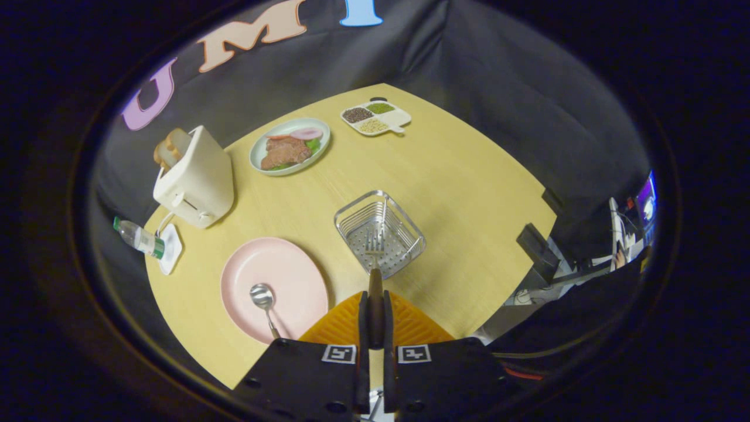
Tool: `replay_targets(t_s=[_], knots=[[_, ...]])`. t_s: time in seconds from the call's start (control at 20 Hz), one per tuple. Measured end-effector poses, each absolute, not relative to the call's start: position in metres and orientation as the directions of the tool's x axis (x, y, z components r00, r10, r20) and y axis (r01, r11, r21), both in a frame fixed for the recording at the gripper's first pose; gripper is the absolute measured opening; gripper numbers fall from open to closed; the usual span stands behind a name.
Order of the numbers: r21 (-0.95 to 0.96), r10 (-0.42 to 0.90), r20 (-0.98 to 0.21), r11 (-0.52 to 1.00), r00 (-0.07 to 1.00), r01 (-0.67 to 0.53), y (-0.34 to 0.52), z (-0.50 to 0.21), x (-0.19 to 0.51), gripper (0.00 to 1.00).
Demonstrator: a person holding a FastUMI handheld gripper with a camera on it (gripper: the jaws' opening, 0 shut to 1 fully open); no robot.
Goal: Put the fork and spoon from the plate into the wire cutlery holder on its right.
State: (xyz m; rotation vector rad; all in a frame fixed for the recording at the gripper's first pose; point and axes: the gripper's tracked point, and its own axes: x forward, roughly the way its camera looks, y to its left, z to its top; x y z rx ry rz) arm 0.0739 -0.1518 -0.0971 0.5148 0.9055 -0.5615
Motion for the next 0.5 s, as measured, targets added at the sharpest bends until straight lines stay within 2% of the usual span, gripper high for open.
replay_targets(t_s=[0.15,0.45,0.5], knots=[[0.172,-0.232,-0.835,0.752,0.499,0.636,-0.161,-0.096,0.08,0.18],[0.137,-0.257,-0.78,0.82,0.571,0.556,-0.164,-0.08,0.086,1.0],[0.138,-0.256,-0.77,0.827,0.584,0.545,-0.161,-0.076,0.086,1.0]])
